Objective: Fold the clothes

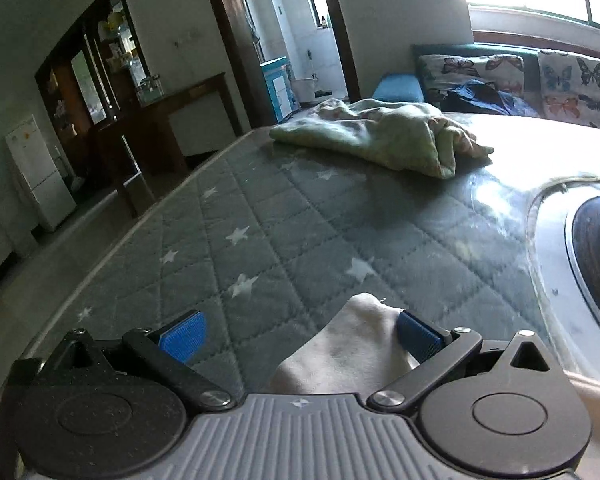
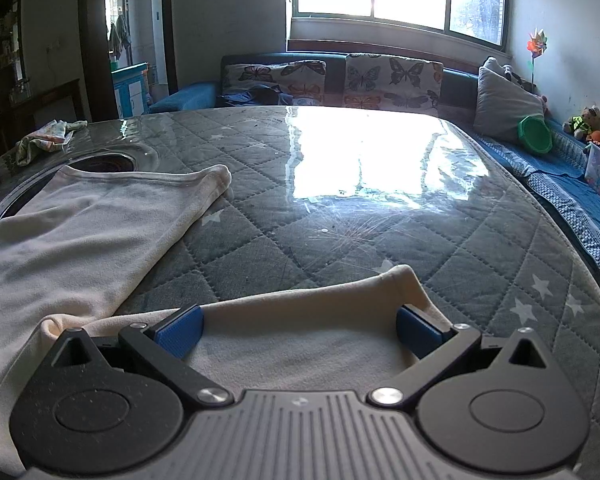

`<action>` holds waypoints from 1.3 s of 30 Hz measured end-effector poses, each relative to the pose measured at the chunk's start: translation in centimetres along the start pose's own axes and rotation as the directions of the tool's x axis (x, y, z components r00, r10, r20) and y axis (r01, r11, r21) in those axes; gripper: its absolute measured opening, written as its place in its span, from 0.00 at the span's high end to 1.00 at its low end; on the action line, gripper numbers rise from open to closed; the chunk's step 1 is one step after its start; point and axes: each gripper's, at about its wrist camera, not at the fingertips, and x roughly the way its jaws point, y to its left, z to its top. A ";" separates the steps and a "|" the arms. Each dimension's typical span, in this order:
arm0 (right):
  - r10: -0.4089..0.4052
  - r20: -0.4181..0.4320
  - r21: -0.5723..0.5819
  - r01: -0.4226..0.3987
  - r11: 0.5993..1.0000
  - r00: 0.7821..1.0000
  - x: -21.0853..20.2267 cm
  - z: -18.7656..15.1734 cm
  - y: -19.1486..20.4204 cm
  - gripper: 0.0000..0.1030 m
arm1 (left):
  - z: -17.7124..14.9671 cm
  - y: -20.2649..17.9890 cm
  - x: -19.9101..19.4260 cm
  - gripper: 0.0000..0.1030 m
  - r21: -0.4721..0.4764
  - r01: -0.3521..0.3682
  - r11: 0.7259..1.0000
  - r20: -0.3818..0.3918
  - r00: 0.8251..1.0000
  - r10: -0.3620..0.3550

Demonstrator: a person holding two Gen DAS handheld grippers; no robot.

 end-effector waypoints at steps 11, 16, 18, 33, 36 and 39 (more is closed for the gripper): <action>0.000 0.001 0.001 0.000 1.000 1.000 0.2 0.0 0.0 0.00 | -2.0 2.2 -3.6 0.00 -0.107 0.037 0.994 0.017 0.999 -0.035; 0.000 0.002 0.001 0.000 1.000 1.000 0.2 0.0 0.0 0.00 | -3.5 2.8 -3.0 0.00 -0.134 -0.001 0.991 -0.019 1.000 -0.001; 0.000 0.003 0.002 0.000 1.000 1.000 0.2 0.0 0.0 0.00 | -3.5 3.3 -2.7 0.00 -0.163 -0.018 0.986 -0.032 0.999 0.013; -0.010 0.017 -0.019 0.011 1.000 1.000 -0.4 0.1 0.6 0.00 | -5.2 4.7 -8.3 0.00 -0.169 -0.053 0.984 0.031 0.998 0.059; 0.016 0.023 -0.050 -0.015 0.999 1.000 -1.4 0.4 1.6 0.00 | -5.8 2.3 -11.8 0.00 -0.066 0.103 0.993 0.086 0.992 -0.097; 0.090 0.018 -0.097 -0.088 0.991 0.996 -3.0 0.9 3.3 0.00 | -6.6 0.4 -15.0 0.00 0.010 0.281 0.960 0.107 0.954 -0.281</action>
